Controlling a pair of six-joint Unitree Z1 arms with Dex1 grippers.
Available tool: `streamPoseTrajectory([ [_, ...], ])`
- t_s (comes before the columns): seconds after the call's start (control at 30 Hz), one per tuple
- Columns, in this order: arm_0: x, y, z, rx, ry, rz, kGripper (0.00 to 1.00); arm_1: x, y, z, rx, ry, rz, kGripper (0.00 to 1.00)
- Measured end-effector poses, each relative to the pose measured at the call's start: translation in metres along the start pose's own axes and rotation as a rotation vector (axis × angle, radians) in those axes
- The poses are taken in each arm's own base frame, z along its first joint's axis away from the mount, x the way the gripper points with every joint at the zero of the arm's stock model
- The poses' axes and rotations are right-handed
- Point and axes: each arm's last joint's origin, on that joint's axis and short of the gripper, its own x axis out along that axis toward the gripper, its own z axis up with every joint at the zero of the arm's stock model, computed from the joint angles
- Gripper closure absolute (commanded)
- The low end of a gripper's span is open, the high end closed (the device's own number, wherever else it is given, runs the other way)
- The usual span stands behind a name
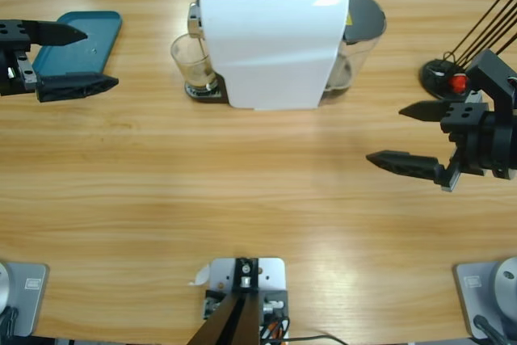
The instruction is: Pour coffee
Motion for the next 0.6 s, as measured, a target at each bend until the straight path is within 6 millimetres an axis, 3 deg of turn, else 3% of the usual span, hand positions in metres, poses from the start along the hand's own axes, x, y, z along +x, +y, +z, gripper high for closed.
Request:
streamPoseTrajectory([
  [0.6,0.0025,0.001,-0.0008,0.006,0.01,0.002,0.009,0.0018,-0.0004,0.0,0.002,0.008,0.0,0.0],
])
